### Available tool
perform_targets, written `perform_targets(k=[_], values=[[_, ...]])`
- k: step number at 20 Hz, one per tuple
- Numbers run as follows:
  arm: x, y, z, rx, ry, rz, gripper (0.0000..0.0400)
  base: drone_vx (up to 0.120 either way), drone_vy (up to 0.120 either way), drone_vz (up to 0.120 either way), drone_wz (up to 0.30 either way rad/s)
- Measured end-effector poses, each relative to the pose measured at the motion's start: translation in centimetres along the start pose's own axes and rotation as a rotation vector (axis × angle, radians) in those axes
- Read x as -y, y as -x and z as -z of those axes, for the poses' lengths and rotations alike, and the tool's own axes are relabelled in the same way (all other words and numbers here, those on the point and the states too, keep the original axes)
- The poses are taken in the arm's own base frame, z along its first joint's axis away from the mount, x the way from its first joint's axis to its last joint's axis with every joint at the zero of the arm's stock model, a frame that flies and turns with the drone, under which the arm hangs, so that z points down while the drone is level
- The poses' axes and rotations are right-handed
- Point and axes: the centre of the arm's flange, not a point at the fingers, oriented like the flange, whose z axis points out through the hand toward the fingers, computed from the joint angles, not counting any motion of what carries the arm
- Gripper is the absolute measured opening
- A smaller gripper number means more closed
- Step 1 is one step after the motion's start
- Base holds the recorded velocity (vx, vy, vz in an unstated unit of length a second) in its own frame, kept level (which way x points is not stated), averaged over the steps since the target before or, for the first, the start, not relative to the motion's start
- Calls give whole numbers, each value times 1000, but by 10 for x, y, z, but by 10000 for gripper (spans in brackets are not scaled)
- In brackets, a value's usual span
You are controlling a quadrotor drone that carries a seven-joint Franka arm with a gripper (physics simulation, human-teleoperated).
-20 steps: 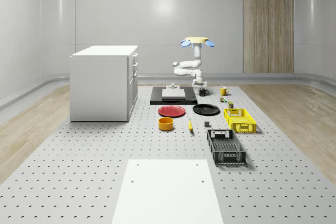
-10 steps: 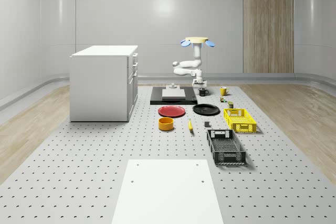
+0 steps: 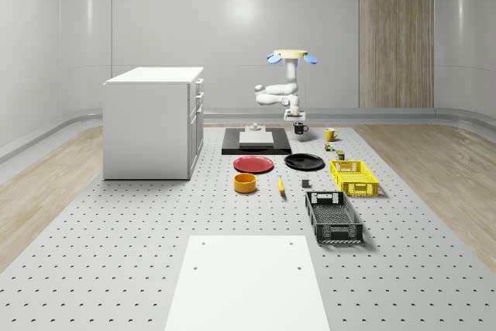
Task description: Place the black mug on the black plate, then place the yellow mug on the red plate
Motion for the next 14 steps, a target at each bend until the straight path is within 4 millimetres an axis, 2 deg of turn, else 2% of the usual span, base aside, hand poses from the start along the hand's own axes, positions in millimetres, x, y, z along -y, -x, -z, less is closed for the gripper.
perform_targets(k=[1,4,7,14], values=[[0,0,1,0,0,0,110,120,0,120,0],[0,0,2,0,0,0,110,120,0,13,0],[0,0,2,0,0,0,110,120,-107,0,0],[0,0,3,0,0,0,110,120,0,0,0]])
